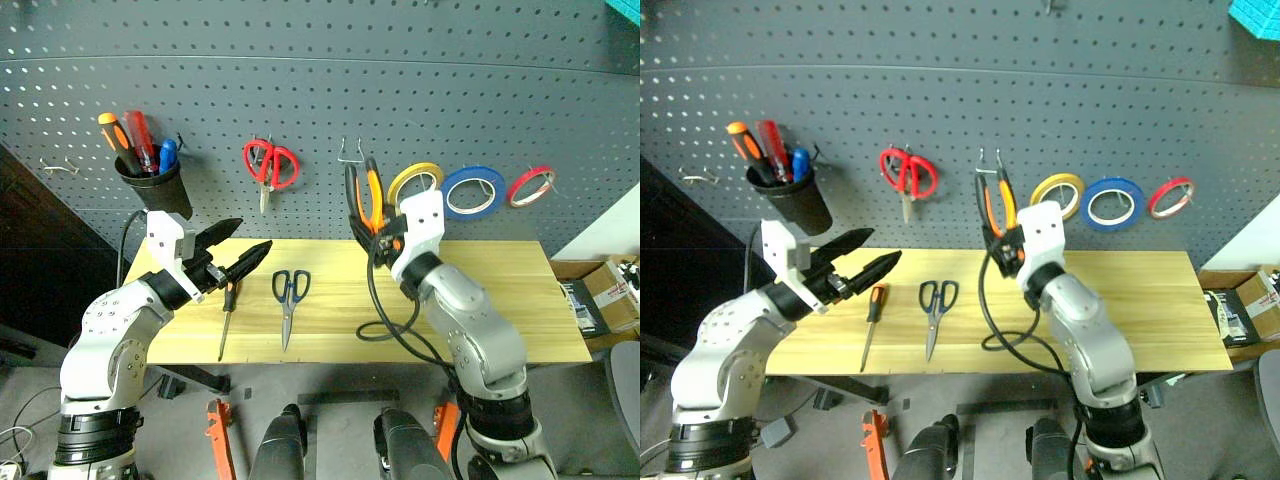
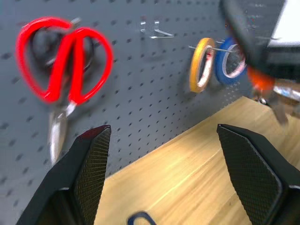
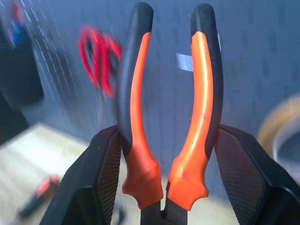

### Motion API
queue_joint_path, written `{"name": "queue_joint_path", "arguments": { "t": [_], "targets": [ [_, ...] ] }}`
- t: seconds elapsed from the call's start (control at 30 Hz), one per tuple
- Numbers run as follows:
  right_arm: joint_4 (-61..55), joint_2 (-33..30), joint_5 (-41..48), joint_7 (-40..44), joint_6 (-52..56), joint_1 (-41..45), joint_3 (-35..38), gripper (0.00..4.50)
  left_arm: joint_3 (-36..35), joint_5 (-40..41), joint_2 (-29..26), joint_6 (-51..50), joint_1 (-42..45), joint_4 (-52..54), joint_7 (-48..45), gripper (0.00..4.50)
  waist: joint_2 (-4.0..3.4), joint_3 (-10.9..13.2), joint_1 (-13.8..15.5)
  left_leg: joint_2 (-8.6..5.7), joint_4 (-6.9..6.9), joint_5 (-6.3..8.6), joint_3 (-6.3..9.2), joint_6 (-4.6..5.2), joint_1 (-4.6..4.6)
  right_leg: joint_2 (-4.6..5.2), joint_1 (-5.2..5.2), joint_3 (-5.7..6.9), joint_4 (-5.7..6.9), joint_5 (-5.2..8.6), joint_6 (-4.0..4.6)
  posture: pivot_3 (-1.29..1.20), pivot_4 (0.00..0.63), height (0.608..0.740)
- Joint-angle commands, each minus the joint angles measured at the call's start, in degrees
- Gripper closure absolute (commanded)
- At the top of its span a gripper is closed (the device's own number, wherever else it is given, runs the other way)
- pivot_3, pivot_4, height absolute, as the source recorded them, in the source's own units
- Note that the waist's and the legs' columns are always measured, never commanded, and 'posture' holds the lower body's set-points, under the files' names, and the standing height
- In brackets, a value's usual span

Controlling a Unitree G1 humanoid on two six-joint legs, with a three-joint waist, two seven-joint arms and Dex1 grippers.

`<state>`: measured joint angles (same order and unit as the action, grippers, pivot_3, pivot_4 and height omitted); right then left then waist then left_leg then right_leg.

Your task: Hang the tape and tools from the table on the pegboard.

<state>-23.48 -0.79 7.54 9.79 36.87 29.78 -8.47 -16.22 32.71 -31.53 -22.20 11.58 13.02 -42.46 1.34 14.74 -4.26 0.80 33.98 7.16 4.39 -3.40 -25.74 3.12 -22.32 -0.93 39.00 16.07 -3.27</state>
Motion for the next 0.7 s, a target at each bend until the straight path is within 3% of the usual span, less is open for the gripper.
{"name": "queue_joint_path", "arguments": {
  "t": [0.03,0.3,0.53,0.7],
  "targets": [
    [7.36,1.76,-0.94,-0.47,-9.66,12.58,1.80,1.78,-1.22,2.15,0.25,-0.77,1.58,2.95,1.84,0.66,0.00,0.00,0.00,0.00,-0.01,-0.03,0.00,-0.01,0.00,0.00,-0.01,-0.01,-0.02,-0.06,-0.03,-0.04,0.194,0.740],
    [40.50,2.59,-3.04,-0.31,-32.77,34.90,5.45,1.78,1.47,1.79,1.68,-1.25,4.98,3.45,4.67,0.66,0.02,-0.01,1.14,0.06,-0.06,-0.20,-0.02,0.01,0.02,-0.09,-0.02,0.03,-0.03,-0.33,0.29,-0.01,0.198,0.740],
    [66.45,-0.74,-8.38,-1.31,-53.57,42.84,5.11,1.78,4.17,1.19,3.57,-0.99,8.11,4.02,6.45,0.66,0.03,-0.01,2.13,0.05,-0.28,-0.19,-0.05,-0.01,-0.09,-0.08,-0.15,0.07,-0.07,-0.33,0.29,0.02,0.204,0.740],
    [77.87,-4.00,-12.16,-1.95,-64.00,44.51,4.67,1.78,5.24,1.13,4.55,-0.81,9.47,4.15,7.14,0.66,0.03,0.01,2.41,0.03,-0.28,-0.19,-0.06,-0.01,-0.09,-0.08,-0.14,0.03,-0.08,-0.32,0.30,0.04,0.210,0.740]
  ]
}}
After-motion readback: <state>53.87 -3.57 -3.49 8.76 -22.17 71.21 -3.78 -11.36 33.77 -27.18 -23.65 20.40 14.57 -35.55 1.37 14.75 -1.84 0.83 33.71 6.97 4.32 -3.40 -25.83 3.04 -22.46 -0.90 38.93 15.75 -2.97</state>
